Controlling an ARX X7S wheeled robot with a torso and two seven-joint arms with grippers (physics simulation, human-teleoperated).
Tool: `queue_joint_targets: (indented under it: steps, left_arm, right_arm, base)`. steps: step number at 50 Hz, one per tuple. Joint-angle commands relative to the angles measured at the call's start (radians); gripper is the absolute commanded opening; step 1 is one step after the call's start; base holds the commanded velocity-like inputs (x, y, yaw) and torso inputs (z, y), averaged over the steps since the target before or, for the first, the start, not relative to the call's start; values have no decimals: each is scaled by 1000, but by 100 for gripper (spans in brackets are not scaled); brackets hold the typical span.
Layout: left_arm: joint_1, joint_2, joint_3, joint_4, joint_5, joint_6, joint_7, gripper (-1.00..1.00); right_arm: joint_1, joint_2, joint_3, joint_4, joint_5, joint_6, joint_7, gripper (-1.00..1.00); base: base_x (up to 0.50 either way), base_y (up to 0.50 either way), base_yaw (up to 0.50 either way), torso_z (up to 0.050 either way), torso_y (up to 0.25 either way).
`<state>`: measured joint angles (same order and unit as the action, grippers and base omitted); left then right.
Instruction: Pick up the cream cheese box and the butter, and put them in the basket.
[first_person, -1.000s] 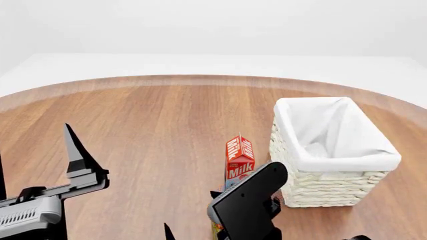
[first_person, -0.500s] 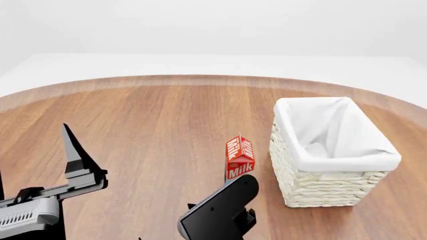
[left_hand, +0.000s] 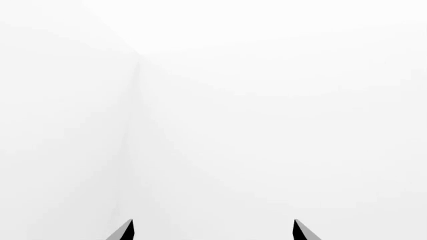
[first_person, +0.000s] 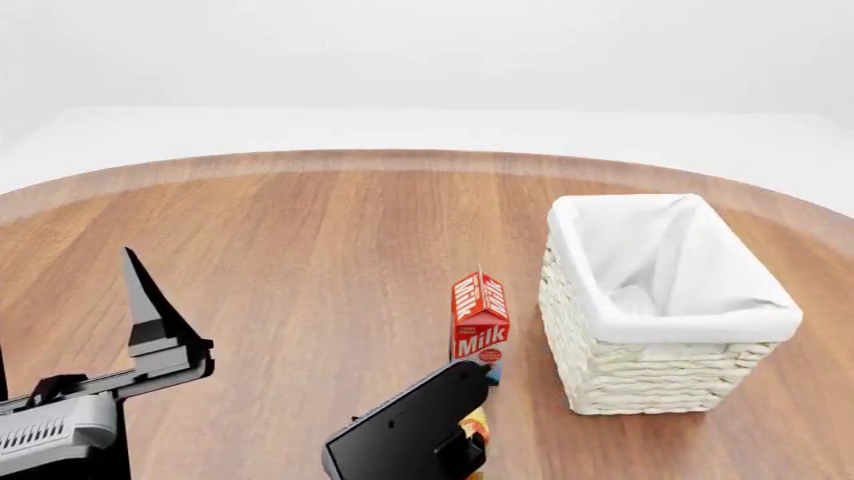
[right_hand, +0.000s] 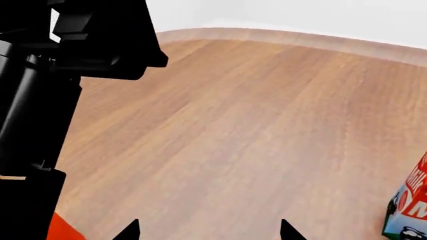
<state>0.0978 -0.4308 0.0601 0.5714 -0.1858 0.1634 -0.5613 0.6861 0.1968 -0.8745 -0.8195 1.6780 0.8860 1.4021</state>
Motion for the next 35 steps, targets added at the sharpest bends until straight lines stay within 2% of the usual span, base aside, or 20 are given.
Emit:
queue_joint_targets:
  steps: [1,20,35]
  left_arm:
    - [1,-1,-2,-11,-5,9,-1,100]
    - [11,-9,-30,-26,-38,24,-7,100]
    - [13,-9,-31,-36,-39,35,-9,100]
  right_arm:
    - [-18,-43,-29,31,-44,-14,27,100]
    - [-76,-96,-93,91,-194,-31,30,100]
    - [-114,-71,-112,137,-260,-53,-3,100]
  base:
    - [0,0,0,0,0]
    - [0,0,0,0,0]
    - [0,0,0,0,0]
